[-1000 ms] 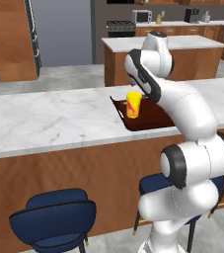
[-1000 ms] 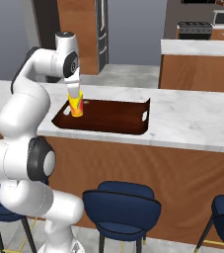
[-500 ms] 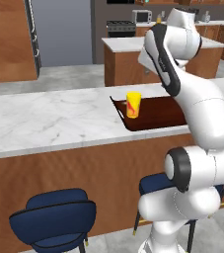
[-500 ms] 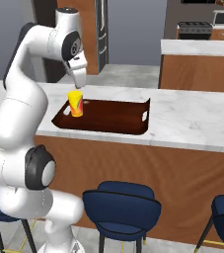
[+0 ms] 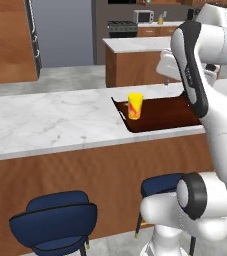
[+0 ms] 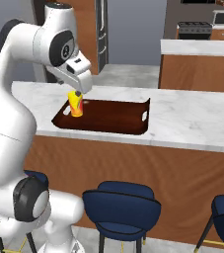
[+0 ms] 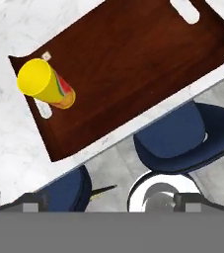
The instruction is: There is a tray on the dining counter. Grab the cup, mug, and pitcher and place them on the tray. The pitcher may be placed next to the tray if it cannot fit the tray.
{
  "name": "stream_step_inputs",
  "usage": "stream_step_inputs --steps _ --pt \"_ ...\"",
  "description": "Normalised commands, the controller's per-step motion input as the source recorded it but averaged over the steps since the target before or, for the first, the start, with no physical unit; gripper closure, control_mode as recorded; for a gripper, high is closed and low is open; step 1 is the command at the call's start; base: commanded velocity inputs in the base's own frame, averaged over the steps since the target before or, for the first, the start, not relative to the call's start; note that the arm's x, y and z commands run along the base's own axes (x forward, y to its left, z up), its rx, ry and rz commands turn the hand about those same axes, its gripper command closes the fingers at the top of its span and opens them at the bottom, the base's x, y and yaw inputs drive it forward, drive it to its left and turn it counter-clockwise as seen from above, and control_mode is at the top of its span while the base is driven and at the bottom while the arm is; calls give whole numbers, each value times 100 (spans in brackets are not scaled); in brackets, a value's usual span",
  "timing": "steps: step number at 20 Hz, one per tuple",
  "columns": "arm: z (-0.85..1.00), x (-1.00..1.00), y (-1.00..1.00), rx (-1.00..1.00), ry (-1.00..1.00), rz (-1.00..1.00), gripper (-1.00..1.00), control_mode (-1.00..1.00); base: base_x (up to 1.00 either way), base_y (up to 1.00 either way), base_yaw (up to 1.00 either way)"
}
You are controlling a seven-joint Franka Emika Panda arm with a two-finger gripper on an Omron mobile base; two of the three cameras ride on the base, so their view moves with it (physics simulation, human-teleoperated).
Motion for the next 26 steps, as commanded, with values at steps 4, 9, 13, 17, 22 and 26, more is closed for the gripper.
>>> stream_step_inputs --steps 4,9,13,17,22,26 --pt "0 -97 0 -10 -7 37 -100 -100 0 0 0" --pt "0 -88 0 -9 -7 33 -100 -100 0 0 0" --pt "0 -42 0 -10 -1 25 -100 -100 0 0 0" --pt "-1 -13 6 -13 0 19 -100 -100 0 0 0" --pt "-19 -14 11 -9 0 9 -100 -100 0 0 0" --pt "-32 -9 18 -10 0 5 -100 -100 0 0 0"
